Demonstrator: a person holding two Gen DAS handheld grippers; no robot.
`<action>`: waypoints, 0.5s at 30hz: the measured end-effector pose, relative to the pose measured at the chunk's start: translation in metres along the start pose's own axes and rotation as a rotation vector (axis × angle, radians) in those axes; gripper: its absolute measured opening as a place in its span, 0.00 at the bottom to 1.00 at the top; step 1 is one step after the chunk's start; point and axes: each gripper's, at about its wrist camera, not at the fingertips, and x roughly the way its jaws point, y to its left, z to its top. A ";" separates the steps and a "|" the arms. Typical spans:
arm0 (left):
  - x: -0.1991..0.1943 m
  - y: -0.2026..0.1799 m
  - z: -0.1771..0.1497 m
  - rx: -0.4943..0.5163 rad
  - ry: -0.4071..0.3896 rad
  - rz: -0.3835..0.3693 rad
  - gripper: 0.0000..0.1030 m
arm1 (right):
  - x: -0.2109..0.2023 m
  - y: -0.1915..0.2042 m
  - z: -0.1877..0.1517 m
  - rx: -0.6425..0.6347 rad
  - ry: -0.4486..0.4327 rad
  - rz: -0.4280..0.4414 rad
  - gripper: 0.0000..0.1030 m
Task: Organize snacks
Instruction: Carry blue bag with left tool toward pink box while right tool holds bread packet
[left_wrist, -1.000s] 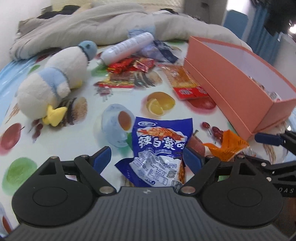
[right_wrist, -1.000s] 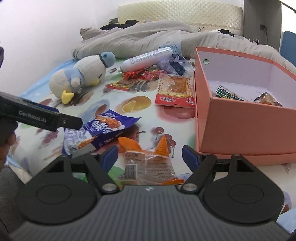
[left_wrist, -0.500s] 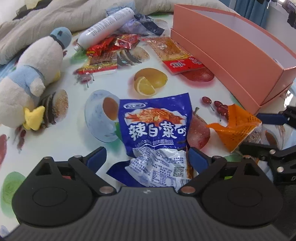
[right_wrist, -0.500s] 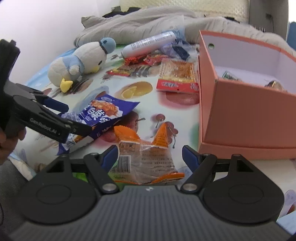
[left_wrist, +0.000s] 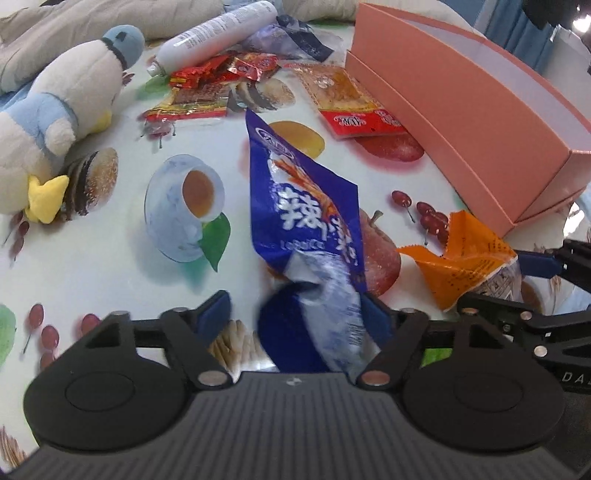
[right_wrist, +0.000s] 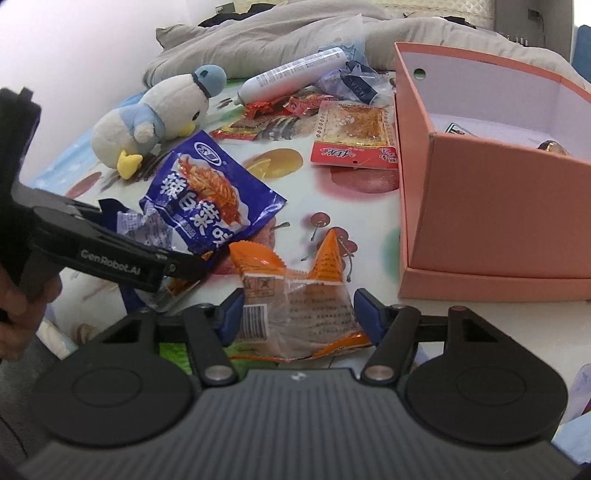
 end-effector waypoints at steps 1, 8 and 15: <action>-0.002 0.001 0.000 -0.015 -0.004 -0.007 0.66 | -0.001 0.000 0.000 0.001 -0.002 -0.005 0.63; -0.015 0.007 -0.001 -0.122 -0.028 -0.021 0.43 | -0.014 0.002 0.002 0.018 -0.029 -0.017 0.62; -0.032 0.012 -0.005 -0.211 -0.046 -0.035 0.34 | -0.036 0.003 0.013 0.033 -0.071 -0.056 0.62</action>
